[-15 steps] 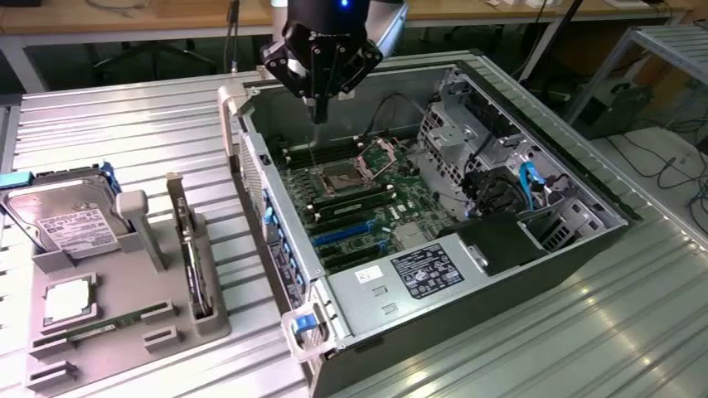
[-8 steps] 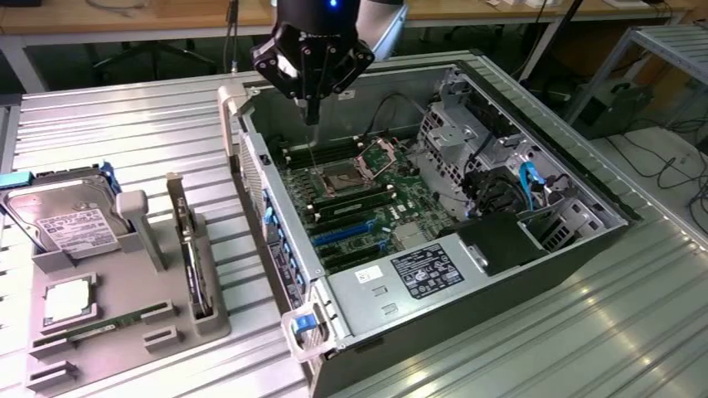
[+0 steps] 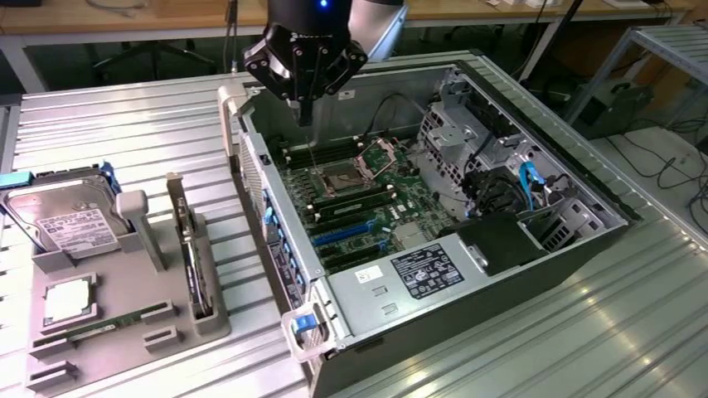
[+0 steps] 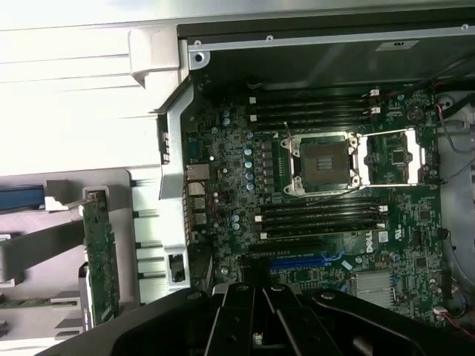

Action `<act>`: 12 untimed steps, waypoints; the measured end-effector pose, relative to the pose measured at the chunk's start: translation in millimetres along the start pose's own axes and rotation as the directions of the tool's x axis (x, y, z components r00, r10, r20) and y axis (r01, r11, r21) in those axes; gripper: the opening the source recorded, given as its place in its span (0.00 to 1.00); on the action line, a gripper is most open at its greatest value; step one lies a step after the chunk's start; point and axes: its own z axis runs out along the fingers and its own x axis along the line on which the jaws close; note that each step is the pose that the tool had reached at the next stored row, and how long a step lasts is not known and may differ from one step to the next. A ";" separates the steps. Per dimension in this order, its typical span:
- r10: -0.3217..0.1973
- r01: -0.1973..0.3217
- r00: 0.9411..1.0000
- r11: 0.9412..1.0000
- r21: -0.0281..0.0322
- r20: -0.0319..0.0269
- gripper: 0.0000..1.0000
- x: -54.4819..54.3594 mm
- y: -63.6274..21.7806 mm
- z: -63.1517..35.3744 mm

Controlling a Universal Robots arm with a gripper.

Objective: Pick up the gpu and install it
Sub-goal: 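Reach for the gpu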

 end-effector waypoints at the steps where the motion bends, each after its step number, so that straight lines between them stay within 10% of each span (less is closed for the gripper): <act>1: 0.000 0.000 1.000 1.000 0.000 0.000 0.11 1.5 -0.1 0.0; 12: 0.000 0.000 1.000 1.000 0.000 0.000 0.11 12.5 -1.3 -0.4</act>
